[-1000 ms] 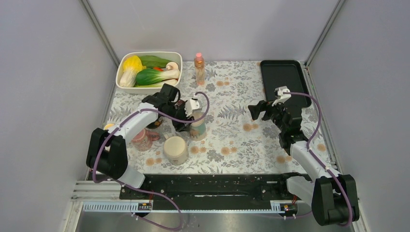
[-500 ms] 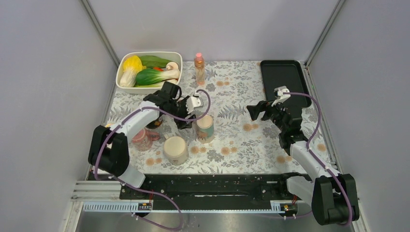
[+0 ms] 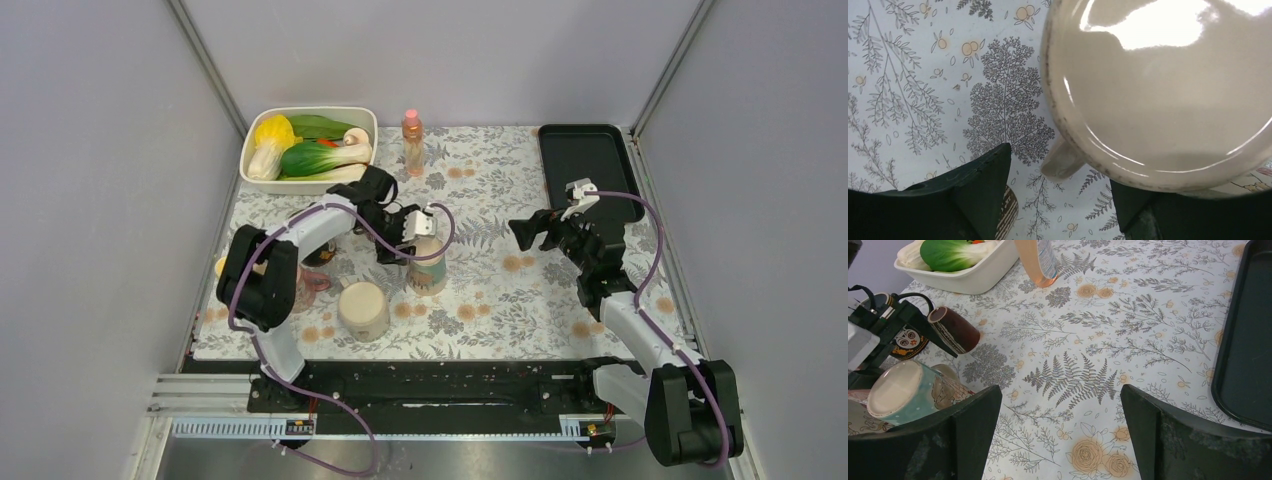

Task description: Turn the mug right side up

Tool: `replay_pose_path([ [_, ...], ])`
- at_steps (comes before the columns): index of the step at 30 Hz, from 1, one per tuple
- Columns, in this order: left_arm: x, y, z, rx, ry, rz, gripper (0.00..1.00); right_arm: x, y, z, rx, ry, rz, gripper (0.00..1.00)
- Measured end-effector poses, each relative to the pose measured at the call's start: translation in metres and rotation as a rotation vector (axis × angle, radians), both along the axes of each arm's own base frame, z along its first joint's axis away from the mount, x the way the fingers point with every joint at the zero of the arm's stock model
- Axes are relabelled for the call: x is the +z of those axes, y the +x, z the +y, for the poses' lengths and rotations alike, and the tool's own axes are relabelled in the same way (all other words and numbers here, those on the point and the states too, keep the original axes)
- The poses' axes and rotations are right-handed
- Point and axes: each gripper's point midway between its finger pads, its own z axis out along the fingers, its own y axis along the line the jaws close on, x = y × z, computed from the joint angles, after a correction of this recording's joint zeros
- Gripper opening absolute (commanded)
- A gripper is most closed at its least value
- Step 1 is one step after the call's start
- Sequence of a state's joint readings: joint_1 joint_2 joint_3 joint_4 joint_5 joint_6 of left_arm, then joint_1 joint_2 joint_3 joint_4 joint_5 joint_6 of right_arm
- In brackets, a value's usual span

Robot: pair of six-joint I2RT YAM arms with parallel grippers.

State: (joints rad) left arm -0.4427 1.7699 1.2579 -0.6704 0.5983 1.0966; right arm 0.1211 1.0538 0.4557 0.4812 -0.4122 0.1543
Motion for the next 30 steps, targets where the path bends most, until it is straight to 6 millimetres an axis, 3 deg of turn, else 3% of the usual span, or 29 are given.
replay_pose_path([
  [4, -0.006, -0.007, -0.006, -0.054, 0.020, 0.004, 0.63, 0.001, 0.000, 0.000, 0.000, 0.000, -0.003, 0.99],
  [7, -0.007, -0.017, -0.013, -0.097, 0.032, 0.006, 0.49, 0.001, 0.000, 0.000, 0.000, 0.000, -0.003, 0.99],
  [9, -0.008, -0.022, -0.018, -0.120, 0.042, 0.002, 0.31, 0.001, 0.000, 0.000, 0.002, 0.001, -0.003, 0.99],
  [11, -0.008, -0.028, -0.023, -0.136, 0.046, 0.007, 0.02, 0.001, 0.000, 0.000, 0.002, 0.001, -0.003, 0.99],
  [18, -0.007, -0.035, -0.033, -0.086, 0.045, 0.051, 0.00, 0.004, -0.003, 0.000, 0.000, 0.015, -0.001, 0.99],
  [23, -0.001, -0.031, -0.037, 0.152, 0.030, 0.166, 0.00, 0.003, -0.012, 0.003, 0.003, 0.061, 0.065, 0.99],
  [27, 0.017, -0.016, -0.040, 0.382, -0.005, 0.250, 0.00, 0.003, -0.024, 0.016, 0.063, 0.145, 0.140, 0.99],
  [30, 0.043, 0.002, -0.044, 0.527, -0.079, 0.305, 0.00, 0.013, -0.032, 0.025, 0.102, 0.230, 0.168, 0.99],
])
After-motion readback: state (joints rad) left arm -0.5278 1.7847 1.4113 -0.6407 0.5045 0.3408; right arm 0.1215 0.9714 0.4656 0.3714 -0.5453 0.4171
